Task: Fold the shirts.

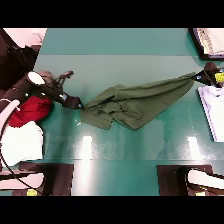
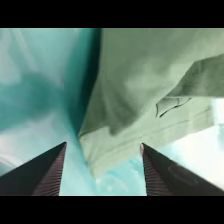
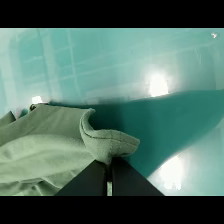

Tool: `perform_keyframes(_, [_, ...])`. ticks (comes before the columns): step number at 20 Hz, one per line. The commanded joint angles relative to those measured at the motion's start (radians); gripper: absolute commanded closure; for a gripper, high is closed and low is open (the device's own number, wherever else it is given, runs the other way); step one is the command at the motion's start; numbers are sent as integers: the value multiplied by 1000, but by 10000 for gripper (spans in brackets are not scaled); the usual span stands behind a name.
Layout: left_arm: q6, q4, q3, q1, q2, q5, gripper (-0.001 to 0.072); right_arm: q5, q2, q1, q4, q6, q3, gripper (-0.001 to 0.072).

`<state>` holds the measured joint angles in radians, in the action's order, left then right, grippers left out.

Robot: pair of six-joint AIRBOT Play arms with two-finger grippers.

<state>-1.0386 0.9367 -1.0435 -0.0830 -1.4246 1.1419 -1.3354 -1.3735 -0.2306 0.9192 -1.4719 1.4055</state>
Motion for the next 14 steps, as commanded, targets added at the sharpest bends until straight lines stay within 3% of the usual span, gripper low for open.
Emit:
perform_keyframes(1, [50, 3, 53, -71, -16, -132, 164, -4, 0, -2, -1, 0, 3, 692])
perform_keyframes(4, [50, -9, 53, -82, -53, -135, 166, -5, 0, -2, -1, 0, 3, 692])
perform_keyframes(5, [50, -10, 53, -82, -53, -136, 309, -6, 0, -2, -1, 0, 3, 691])
perform_keyframes(6, [51, -8, 46, -82, -53, -134, 630, -11, 0, -2, -1, 0, 3, 678])
perform_keyframes(7, [48, -7, 32, -82, -53, -119, 682, -22, 0, -4, -1, 0, 3, 497])
perform_keyframes(8, [48, 6, 3, -82, -53, -80, 683, -52, 0, -12, -1, 0, 3, 240])
perform_keyframes(9, [47, 26, -32, -82, -47, -39, 683, -100, 0, -23, 1, 0, 3, 195])
perform_keyframes(12, [43, 64, -109, -82, -1, -2, 683, -310, 5, -45, 105, 16, 2, 200])
perform_keyframes(14, [43, 53, -129, -82, 23, -7, 683, -335, 62, -13, 173, 14, -68, 201])
